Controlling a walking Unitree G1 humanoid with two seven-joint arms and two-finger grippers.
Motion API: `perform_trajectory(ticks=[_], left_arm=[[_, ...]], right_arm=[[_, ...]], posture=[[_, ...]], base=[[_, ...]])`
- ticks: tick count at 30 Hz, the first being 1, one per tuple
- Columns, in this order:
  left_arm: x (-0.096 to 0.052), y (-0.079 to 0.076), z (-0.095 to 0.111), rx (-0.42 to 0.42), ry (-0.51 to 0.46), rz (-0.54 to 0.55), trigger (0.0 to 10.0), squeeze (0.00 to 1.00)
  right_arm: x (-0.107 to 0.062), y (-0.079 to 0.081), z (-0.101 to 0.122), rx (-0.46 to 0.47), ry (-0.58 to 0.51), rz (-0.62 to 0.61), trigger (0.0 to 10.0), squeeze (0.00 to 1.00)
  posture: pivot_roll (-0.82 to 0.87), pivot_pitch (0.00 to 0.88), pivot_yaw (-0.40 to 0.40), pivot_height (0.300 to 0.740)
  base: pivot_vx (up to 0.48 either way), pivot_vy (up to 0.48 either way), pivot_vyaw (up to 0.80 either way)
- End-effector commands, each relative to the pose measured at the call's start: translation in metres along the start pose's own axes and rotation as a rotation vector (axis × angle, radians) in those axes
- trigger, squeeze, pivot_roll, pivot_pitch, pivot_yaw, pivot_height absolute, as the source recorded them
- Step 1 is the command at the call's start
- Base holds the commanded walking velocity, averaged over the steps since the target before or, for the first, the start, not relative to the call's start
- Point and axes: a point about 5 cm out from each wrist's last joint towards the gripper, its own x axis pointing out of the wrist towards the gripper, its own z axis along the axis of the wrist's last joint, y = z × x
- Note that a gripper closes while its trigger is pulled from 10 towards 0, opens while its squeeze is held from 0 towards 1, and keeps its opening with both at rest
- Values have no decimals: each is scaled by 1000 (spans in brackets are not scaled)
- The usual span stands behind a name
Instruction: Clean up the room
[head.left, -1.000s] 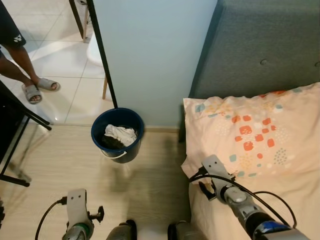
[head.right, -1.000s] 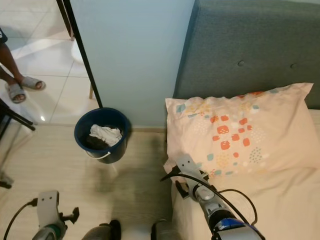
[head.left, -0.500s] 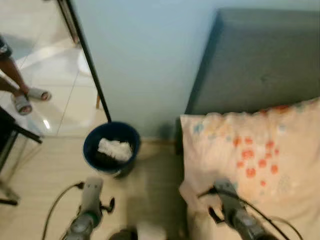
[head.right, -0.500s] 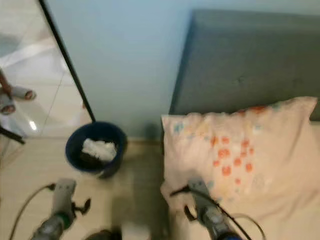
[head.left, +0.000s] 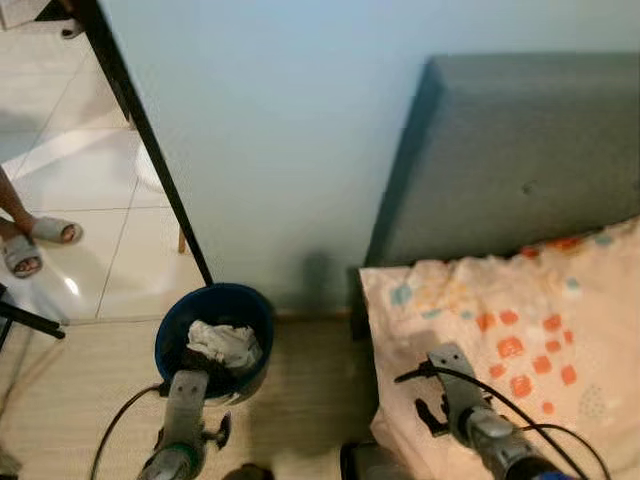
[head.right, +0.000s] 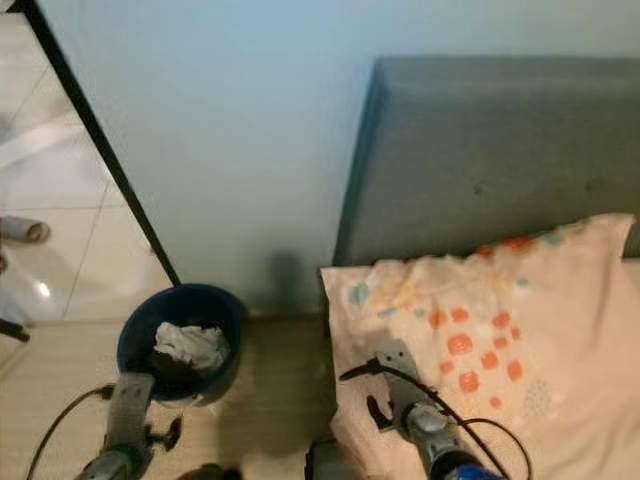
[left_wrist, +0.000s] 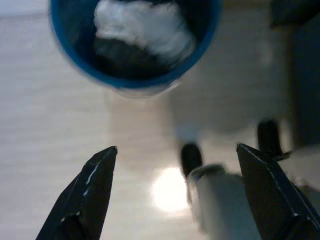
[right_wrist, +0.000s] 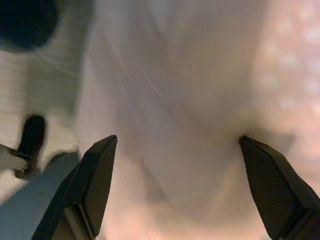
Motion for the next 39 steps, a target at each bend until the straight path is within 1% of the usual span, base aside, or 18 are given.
perform_trajectory(ticks=[1,4,5,7,10,14,15,16,20,23,26,28,29,31,33,36,38,39], left_arm=[[-2,-3,-7,4,31,-16,10000,0],[-2,-5,-8,12,32,-25,10000,0],[-2,-5,-8,12,32,-25,10000,0],[-2,-4,-8,16,32,-22,10000,0],[-2,-5,-7,20,30,-21,10000,0],[-1,-5,-6,18,26,-19,10000,0],[-1,-5,-6,18,26,-19,10000,0],[-2,-5,-7,17,27,-17,10000,0],[-2,-6,-8,16,28,-16,10000,0],[-4,-5,-11,13,27,-6,10000,0],[-4,-4,-11,10,26,-2,10000,0],[-4,-1,-11,6,22,6,10000,0],[-4,-1,-11,6,22,6,10000,0],[-4,1,-11,5,17,12,10000,0],[-4,1,-11,5,17,12,10000,0],[-4,3,-10,6,10,14,10000,0],[-4,3,-10,6,10,14,10000,0],[-4,3,-9,5,3,14,10000,0]], right_arm=[[-3,-9,-11,66,36,-63,10000,0],[-5,-27,-3,152,6,-155,10000,0],[-5,-27,-3,152,6,-155,10000,0],[-6,-37,2,214,-19,-198,10000,0],[-6,-46,9,247,-39,-230,10000,0],[-7,-51,15,281,-63,-255,10000,0],[-7,-51,15,281,-63,-255,10000,0],[-6,-50,16,321,-66,-248,10000,0],[-6,-48,15,361,-64,-234,10000,0],[-5,-46,14,482,-56,-235,10000,0],[-5,-47,14,520,-62,-235,10000,0],[-5,-52,20,584,-97,-243,10000,0],[-5,-52,20,584,-97,-243,10000,0],[-6,-58,26,639,-131,-257,10000,0],[-6,-58,26,639,-131,-257,10000,0],[-9,-68,31,674,-160,-286,10000,0],[-9,-68,31,674,-160,-286,10000,0],[-12,-79,33,705,-178,-327,10000,0]], posture=[[-88,71,49,740],[-90,73,53,740],[-90,73,53,740],[-91,74,53,740],[-93,79,55,740],[-94,90,54,740],[-94,90,54,740],[-93,96,55,740],[-90,102,54,740],[-79,113,55,730],[-79,113,55,725],[-77,121,58,715],[-77,121,58,715],[-75,125,62,705],[-75,125,62,705],[-73,133,67,695],[-73,133,67,695],[-75,145,67,690]], base=[[0,0,-800],[0,0,-800],[0,0,-800],[0,0,-800],[0,0,-800],[0,0,-400],[0,0,0],[0,0,0],[0,0,0],[0,0,0],[0,0,0],[0,0,0],[0,0,0],[0,0,0],[0,0,0],[0,0,0],[0,0,0],[0,0,0]])
